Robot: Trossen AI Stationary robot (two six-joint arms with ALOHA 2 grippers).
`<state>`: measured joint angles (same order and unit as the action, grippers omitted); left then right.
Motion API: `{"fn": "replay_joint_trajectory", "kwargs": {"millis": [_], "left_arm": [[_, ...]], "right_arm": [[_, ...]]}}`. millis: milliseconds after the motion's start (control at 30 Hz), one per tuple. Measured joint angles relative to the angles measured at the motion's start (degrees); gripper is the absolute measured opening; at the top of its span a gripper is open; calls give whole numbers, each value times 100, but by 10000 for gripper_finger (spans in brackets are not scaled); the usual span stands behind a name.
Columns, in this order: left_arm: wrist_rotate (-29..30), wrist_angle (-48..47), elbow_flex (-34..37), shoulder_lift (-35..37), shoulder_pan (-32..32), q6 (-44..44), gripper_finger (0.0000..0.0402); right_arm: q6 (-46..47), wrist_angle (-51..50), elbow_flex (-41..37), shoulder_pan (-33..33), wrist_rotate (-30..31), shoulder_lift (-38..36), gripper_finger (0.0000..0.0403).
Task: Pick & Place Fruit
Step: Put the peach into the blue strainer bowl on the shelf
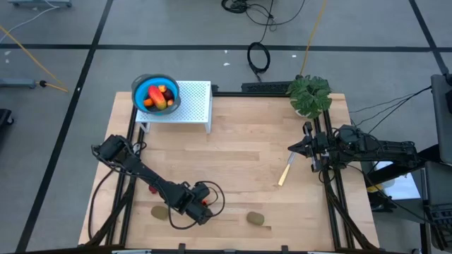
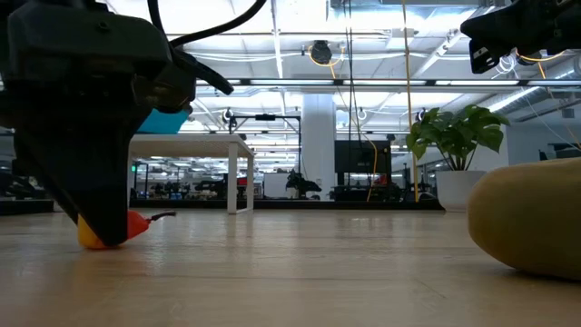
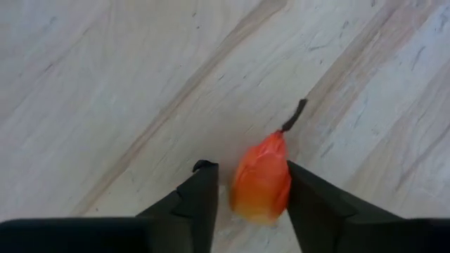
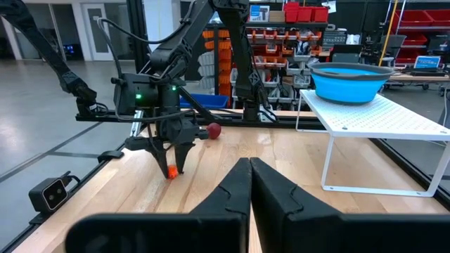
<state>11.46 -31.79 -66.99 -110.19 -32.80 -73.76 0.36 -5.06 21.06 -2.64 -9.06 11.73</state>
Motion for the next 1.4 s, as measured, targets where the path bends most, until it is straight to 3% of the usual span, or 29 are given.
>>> {"fn": "replay_joint_trajectory", "kwargs": {"millis": [300,467,700,833,1067,1400], "left_arm": [[120,231,23,353,9,41,90],[832,436,23,982,9,261,88],[2267,1779,12,1921,4,2009,98],[2659,2860,9,2256,11,3458,96],[2580,4972,3,2435,2,5909,103],[1055,6837,3,2435,52,7882,102]], "right_arm": [[1,5,-1,-1,1,2,0],[2,6,-2,0,0,2,0],[2,9,-2,0,0,0,0],[2,7,-2,0,-2,2,0],[2,5,-2,0,-1,2,0],[-75,4,-1,-1,-2,2,0]]}}
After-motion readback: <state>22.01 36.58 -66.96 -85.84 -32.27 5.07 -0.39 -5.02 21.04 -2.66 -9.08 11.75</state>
